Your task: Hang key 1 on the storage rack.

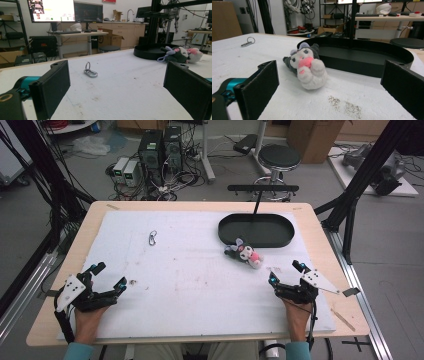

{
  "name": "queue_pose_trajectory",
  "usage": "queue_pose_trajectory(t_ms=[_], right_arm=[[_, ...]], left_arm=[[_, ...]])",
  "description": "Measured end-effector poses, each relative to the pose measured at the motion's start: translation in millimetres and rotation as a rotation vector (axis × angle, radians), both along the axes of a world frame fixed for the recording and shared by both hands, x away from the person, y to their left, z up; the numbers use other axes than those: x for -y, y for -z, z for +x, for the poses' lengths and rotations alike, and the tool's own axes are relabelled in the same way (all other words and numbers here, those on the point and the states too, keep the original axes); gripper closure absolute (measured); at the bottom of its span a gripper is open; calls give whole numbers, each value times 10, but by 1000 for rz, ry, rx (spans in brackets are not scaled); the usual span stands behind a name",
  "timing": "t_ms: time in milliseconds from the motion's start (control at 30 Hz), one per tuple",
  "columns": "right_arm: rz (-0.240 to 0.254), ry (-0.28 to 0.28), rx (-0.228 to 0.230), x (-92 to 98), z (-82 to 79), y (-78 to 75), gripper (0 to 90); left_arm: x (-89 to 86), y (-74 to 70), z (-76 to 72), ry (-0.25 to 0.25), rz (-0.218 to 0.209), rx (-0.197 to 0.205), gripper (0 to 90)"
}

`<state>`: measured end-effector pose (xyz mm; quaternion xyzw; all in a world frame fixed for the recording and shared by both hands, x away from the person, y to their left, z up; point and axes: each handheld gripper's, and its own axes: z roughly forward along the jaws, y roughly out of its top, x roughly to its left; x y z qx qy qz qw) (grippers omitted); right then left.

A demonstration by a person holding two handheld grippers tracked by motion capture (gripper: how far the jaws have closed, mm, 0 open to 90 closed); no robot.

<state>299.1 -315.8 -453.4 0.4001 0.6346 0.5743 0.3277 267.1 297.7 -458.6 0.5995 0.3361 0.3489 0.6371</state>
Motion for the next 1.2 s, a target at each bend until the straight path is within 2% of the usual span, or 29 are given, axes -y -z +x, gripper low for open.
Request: queue_pose_trajectory(t_ms=[200,400,467,567,600,633,800,867,933,967,1000,1033,1067,1100,1200], right_arm=[[18,-17,-22,10,14,-28,8],[-9,-59,-34,-1,54,-173,8],[-38,-78,-49,-10,105,-273,8],[-48,-91,-68,-18,133,-337,8],[-62,-100,-70,-19,158,-373,8],[-85,-120,-94,-30,206,-449,8],[-125,-174,-134,-65,315,-592,9],[-169,-213,-180,-108,414,-682,8],[-184,-221,-187,-117,442,-699,9],[-198,-230,-202,-133,474,-719,9],[-233,-250,-231,-172,549,-756,9],[-233,-250,-231,-172,549,-756,9],[-268,-266,-251,-203,608,-775,9],[-268,-266,-251,-203,608,-775,9],[-344,-296,-309,-276,738,-797,9]], left_arm=[[0,0,0,0,0,0,72],[0,0,0,0,0,0,72],[-1,0,0,1,1,0,71],[-1,0,0,1,0,0,72],[-1,0,1,0,-2,0,71],[-1,0,1,1,-3,-1,72],[-2,-1,0,-1,-2,0,71],[-6,0,2,-3,-4,-1,72],[-8,0,3,-3,-11,-2,71],[-8,0,2,-4,-13,-3,72],[-9,0,2,-4,-14,-3,71],[-9,0,2,-4,-14,-3,71],[-10,0,2,-4,-14,-3,72],[-11,0,3,-6,-13,-3,72],[-12,0,3,-6,-14,-4,72]])
